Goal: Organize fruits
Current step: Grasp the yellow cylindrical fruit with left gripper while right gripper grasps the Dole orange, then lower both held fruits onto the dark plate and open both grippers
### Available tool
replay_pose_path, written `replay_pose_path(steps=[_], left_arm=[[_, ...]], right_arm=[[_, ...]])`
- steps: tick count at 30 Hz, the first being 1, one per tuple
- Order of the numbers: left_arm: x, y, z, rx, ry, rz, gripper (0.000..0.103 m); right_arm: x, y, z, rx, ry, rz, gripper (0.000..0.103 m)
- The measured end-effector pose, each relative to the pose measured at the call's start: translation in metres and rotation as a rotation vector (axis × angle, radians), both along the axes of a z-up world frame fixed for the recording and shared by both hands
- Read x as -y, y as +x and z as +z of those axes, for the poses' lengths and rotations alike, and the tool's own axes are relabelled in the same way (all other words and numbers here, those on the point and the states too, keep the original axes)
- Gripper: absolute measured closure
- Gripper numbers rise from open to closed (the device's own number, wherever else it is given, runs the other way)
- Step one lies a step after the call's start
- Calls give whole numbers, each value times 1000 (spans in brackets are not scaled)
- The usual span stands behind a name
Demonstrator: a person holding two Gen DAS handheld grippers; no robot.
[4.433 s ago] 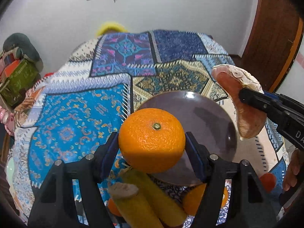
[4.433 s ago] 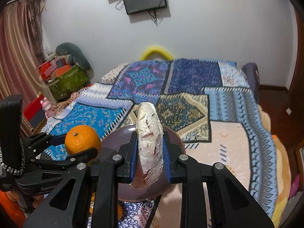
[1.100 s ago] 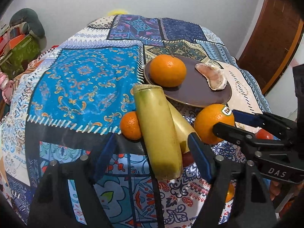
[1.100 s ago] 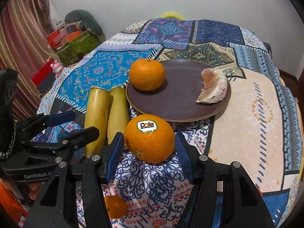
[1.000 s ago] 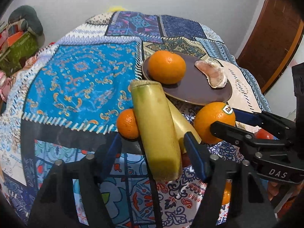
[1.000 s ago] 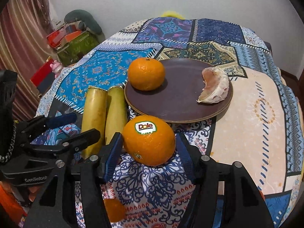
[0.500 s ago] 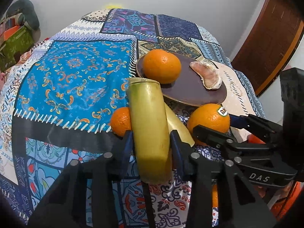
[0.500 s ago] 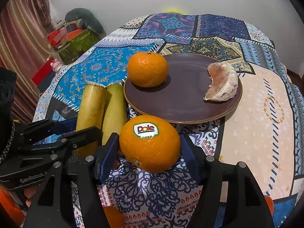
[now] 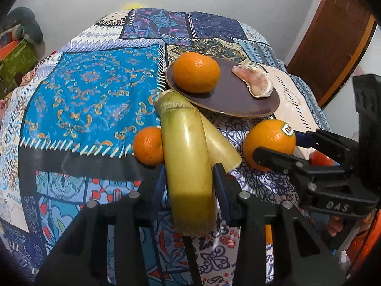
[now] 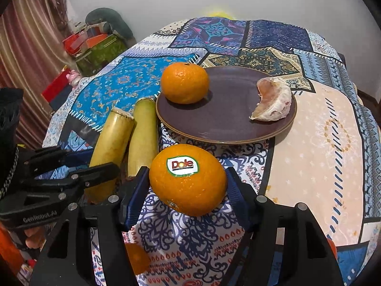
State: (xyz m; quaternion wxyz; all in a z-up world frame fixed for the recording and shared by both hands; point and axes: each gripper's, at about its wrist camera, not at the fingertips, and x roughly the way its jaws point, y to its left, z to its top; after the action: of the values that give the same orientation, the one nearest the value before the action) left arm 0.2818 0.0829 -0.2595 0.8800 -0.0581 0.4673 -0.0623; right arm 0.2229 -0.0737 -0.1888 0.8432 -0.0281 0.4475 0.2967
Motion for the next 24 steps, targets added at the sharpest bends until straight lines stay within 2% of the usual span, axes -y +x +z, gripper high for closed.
replay_pose_path(steps=[5,12,18,24], left_arm=[[0,10,-1,1,-1,22,64],[10,2,6,30,28,-8,65],[18,-4,30,81,14,-26,65],[31,0,57,145,23,-38,65]], right_arm=[[1,-2,1,9,-8,3,43],[5,-4,5,34,-22,-5,43],[16,-3,14,43,1,-37,43],[31,-4,37,97,21,-63,43]])
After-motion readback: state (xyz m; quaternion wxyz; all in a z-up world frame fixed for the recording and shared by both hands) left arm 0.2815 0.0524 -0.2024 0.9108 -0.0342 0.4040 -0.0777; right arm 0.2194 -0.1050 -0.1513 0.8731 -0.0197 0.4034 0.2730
